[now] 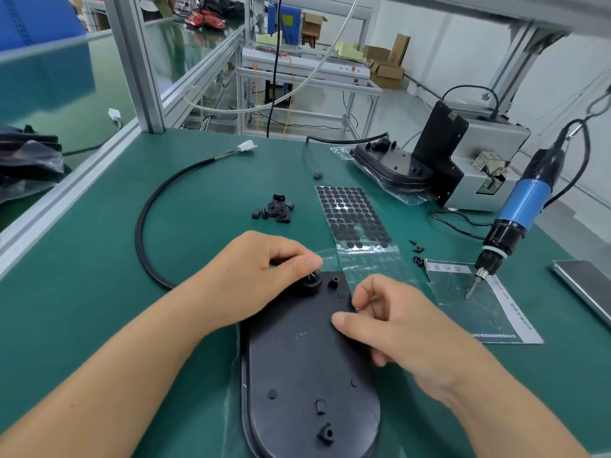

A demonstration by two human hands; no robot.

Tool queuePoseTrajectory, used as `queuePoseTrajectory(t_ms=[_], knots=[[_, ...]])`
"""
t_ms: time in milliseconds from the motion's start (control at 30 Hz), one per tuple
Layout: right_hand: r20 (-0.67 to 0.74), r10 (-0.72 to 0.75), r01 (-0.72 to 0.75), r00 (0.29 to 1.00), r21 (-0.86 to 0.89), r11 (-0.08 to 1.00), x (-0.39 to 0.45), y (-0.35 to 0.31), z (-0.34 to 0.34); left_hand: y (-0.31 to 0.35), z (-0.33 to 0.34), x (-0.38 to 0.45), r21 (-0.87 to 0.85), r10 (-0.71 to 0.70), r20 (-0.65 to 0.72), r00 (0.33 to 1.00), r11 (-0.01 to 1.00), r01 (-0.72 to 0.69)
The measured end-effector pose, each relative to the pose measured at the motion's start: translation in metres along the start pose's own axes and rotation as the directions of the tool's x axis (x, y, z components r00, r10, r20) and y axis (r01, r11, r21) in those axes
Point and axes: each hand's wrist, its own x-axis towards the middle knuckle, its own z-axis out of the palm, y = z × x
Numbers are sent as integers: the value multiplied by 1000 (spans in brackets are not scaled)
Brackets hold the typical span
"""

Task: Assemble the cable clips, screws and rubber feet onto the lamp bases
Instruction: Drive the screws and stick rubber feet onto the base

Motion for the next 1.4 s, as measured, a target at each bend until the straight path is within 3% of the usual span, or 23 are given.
queuePoseTrajectory(t_ms=[100,167,200,267,300,500,600,667,700,767,833,900,967,1033,1100,1167,1233,1300,1367,1400], knots=[[-12,24,-24,1000,35,999,-1,0,-5,-14,-29,6,13,-72,-315,946,997,80],[-94,26,-28,995,-27,999,0,3,-9,-38,-59,13,178,-184,-533,826,930,322],[-136,15,-28,991,-93,995,1,5,-10,-52,-71,17,278,-263,-582,769,825,492],[-181,-15,-29,983,-234,972,2,5,-9,-73,-83,21,370,-432,-588,684,609,702],[-187,-31,-22,982,-278,960,3,4,-8,-80,-82,22,374,-473,-583,661,566,735],[-203,-118,41,972,-349,936,3,6,-3,-95,-89,15,219,-457,-703,545,590,777],[-201,-128,50,971,-355,933,0,8,-5,-94,-102,7,45,-568,-651,504,634,772],[-200,-127,51,972,-343,938,-1,11,-5,-85,-106,-1,-223,-635,-572,519,729,647],[-212,-153,71,965,-347,935,-1,13,-4,-77,-108,-6,-360,-645,-533,548,759,543],[-293,-279,146,914,-403,903,-1,11,-1,-53,-109,-21,-470,-568,-523,636,814,340],[-369,-444,282,816,-417,864,-2,-3,5,-19,-106,-36,-449,-434,-529,729,872,193],[-357,-523,427,774,-315,848,-5,-26,14,18,-96,-47,-371,-297,-484,823,921,114],[-292,-532,516,795,-137,846,-6,-51,25,46,-80,-55,-254,-171,-398,901,965,71],[-228,-464,486,856,48,873,-4,-72,30,66,-56,-58,-160,-66,-307,949,987,17],[-179,-382,411,907,176,894,-1,-88,29,77,-30,-60,-55,19,-262,965,998,-35],[-224,-368,406,903,157,901,3,-92,25,80,-12,-65,44,69,-221,973,997,-61],[-261,-398,415,880,12,910,3,-84,18,80,-12,-65,81,102,-213,972,993,-87],[-199,-461,434,865,-164,886,-5,-72,11,70,-26,-55,143,160,-384,909,983,-113],[-151,-495,446,856,-269,854,-16,-55,6,60,-41,-37,328,236,-460,856,941,-83],[-139,-506,448,851,-310,839,-24,-48,5,54,-46,-27,440,259,-416,872,896,-56]])
